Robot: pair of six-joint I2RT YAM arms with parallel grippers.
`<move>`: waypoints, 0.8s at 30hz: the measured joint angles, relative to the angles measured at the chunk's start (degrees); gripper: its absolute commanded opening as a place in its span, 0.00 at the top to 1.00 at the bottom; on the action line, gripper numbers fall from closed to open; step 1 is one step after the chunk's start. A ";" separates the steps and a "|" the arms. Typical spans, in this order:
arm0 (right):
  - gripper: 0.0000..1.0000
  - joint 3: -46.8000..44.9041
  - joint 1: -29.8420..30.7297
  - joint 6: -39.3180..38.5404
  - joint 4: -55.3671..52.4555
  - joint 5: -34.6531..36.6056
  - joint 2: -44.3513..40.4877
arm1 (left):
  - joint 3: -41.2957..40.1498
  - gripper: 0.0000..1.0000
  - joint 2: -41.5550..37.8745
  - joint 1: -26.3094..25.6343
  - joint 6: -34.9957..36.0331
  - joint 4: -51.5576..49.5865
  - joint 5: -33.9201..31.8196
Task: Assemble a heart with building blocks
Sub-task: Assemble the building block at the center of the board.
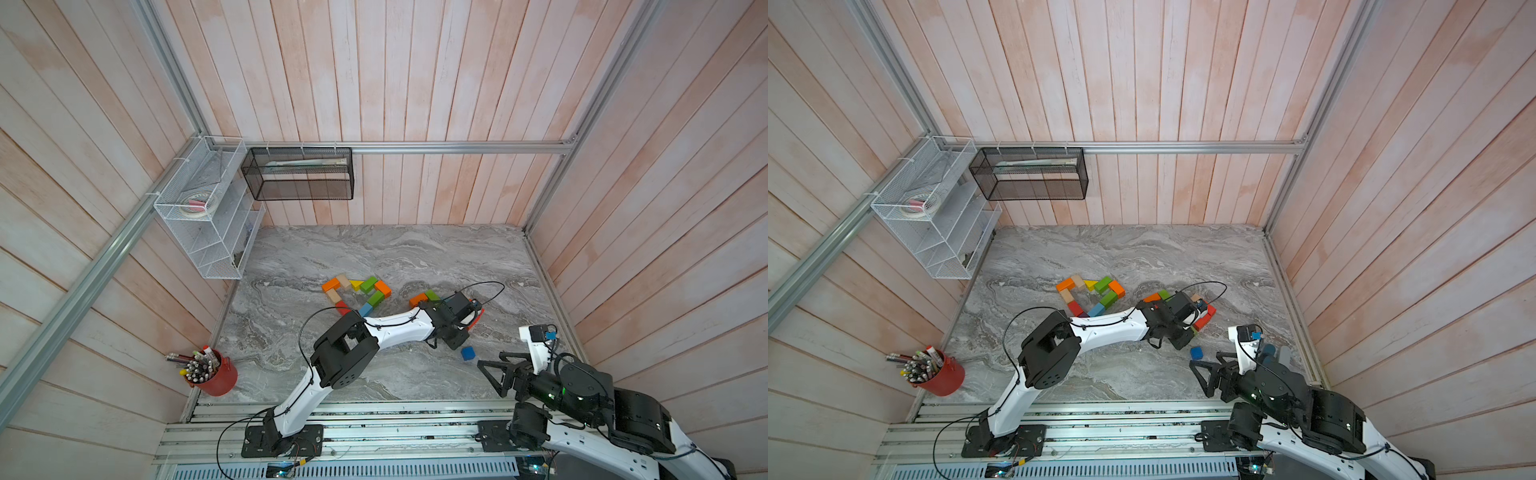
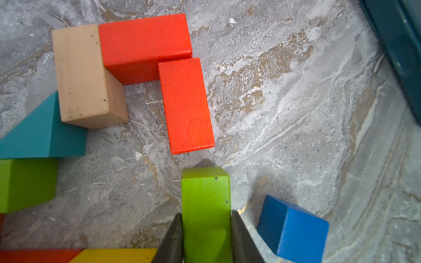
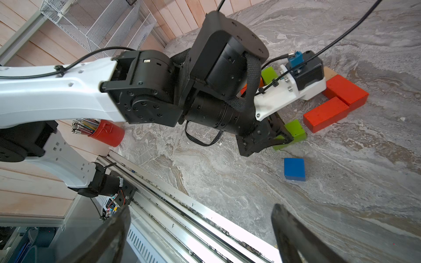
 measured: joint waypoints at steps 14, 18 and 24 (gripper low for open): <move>0.04 0.00 0.00 0.00 0.00 0.00 0.00 | 2.23 0.75 1.81 0.81 0.00 0.74 0.07; 0.04 0.00 0.00 0.00 0.00 0.00 0.00 | 2.49 0.73 2.10 0.92 -0.02 0.92 0.11; 0.04 0.00 0.00 0.00 0.00 0.00 0.00 | 2.56 0.69 2.21 0.96 -0.02 0.96 0.24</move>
